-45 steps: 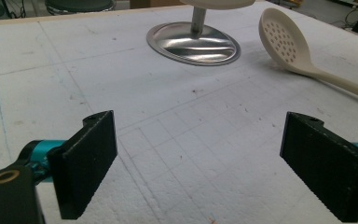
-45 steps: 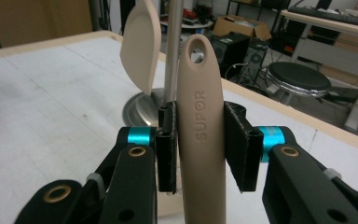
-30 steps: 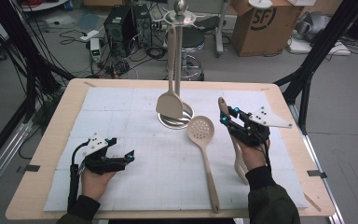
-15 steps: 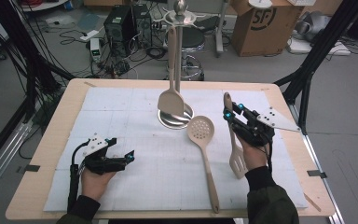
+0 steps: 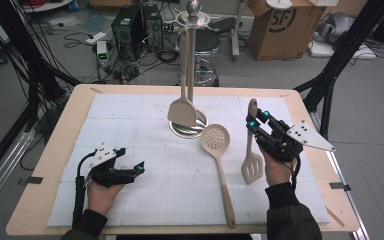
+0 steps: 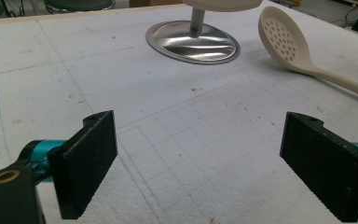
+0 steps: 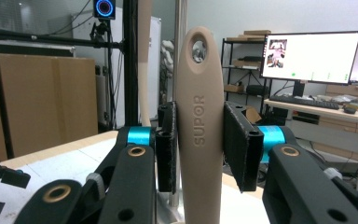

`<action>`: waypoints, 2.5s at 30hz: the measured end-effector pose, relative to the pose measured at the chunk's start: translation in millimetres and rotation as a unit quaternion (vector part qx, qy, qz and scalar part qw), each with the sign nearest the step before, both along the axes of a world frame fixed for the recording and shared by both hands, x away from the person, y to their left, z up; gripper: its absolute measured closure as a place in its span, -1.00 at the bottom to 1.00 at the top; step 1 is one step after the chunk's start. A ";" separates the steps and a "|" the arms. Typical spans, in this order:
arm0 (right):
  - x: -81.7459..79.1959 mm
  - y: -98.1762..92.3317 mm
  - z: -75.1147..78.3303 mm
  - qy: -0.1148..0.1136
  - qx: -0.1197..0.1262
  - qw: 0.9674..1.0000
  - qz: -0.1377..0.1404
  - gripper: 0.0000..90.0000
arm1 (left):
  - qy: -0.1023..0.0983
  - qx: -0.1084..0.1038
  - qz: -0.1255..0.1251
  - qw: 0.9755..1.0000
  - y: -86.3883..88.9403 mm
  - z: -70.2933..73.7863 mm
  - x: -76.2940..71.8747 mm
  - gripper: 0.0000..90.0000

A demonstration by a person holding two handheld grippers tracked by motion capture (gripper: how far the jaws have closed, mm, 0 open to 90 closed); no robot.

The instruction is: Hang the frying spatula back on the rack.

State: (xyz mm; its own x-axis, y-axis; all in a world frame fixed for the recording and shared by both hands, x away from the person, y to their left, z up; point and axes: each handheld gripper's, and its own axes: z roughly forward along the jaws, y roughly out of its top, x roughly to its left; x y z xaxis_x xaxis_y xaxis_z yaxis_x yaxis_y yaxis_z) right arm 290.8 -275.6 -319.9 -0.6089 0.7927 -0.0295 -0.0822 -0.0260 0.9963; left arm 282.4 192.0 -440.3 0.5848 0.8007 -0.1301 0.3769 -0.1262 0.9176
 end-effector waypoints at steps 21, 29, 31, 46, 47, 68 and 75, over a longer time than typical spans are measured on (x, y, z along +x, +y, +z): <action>-2.8 -1.2 1.5 -0.011 0.013 1.000 0.007 0.51 | 0.001 0.000 -0.001 1.000 0.3 -0.3 0.0 -0.74; -5.6 -3.2 2.6 -0.016 0.026 1.000 0.008 0.51 | 0.001 0.000 -0.001 1.000 0.3 -0.3 0.0 -0.74; -6.2 -3.4 2.8 -0.018 0.025 0.999 0.008 0.51 | 0.001 0.000 -0.001 1.000 0.2 -0.3 -0.1 -0.74; -7.8 -9.1 4.1 -0.018 0.040 0.999 0.008 0.51 | 0.001 0.000 -0.001 1.000 -0.1 -0.7 0.3 -0.74; -7.6 -9.5 4.3 -0.020 0.041 0.999 0.009 0.51 | 0.001 0.000 0.000 1.000 -0.2 -0.7 0.2 -0.74; 17.9 -0.6 25.5 -0.014 0.054 0.998 0.017 0.51 | 0.000 0.002 0.001 1.000 1.2 -0.3 0.0 -0.74; 27.6 7.1 37.5 -0.019 0.059 0.998 0.024 0.51 | 0.001 -0.001 0.000 1.000 1.8 0.0 -0.1 -0.74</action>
State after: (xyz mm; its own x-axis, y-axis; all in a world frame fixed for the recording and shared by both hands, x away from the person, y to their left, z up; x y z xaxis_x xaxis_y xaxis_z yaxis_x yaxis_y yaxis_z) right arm 318.4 -268.5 -282.4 -0.6462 0.7622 0.0382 -0.1157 -0.1473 0.9823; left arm 282.3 193.8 -440.4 0.5840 0.8010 -0.1318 0.3781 -0.1248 0.9173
